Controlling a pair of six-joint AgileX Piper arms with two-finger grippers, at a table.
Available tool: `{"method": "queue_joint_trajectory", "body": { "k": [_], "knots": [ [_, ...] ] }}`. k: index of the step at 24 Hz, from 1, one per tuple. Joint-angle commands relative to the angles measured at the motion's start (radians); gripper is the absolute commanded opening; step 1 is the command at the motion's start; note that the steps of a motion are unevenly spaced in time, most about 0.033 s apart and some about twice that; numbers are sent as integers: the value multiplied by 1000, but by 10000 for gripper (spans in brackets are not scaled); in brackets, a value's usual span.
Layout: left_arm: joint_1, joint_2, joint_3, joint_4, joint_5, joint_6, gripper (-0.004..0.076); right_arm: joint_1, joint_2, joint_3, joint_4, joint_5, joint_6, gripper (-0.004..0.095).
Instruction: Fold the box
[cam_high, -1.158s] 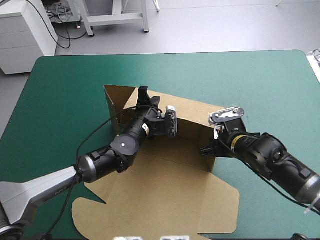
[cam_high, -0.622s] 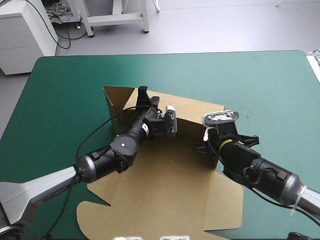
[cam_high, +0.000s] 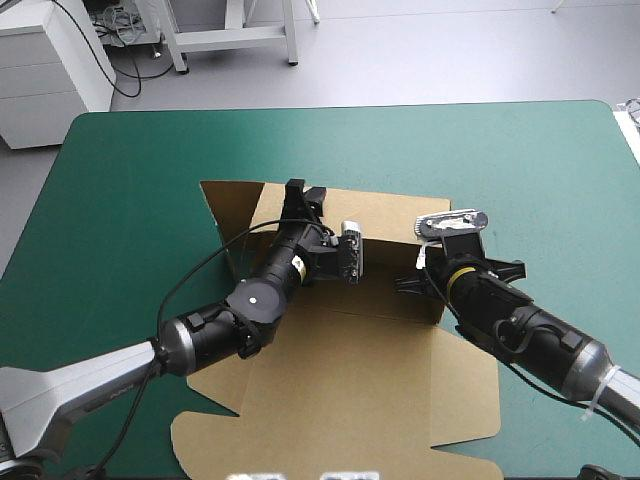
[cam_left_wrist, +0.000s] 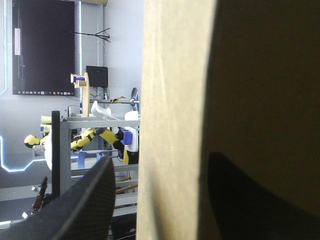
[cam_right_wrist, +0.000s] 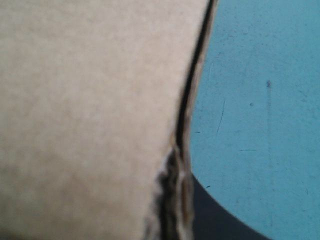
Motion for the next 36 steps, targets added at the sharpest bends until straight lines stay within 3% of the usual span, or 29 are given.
{"method": "queue_joint_trajectory", "body": {
  "k": [1,3,18,22,25,27,31,33,36],
  "knots": [
    [-62,-40,-25,26,113,-7,416,-76,-20,-23,32,-70,-122,-18],
    [-97,-52,-25,19,120,-12,416,-117,-20,-23,72,-102,-165,-18],
    [-343,-203,-25,-123,243,-35,410,-262,2,-37,74,-169,-268,-18],
    [-442,-280,-25,-219,294,25,410,-262,2,-65,143,-158,-341,-18],
    [-514,-367,-25,-282,315,109,410,-262,2,-129,263,-86,-482,-18],
    [-497,-390,-25,-287,279,139,398,-262,2,-182,317,9,-550,-18],
    [-337,-381,-46,-290,128,179,256,-268,2,-303,407,166,-663,-18],
    [-213,-367,-76,-305,59,179,209,-308,4,-351,486,214,-727,-18],
    [-4,-332,-189,-452,-40,181,190,-461,69,-420,699,340,-899,-18]
  ]
}}
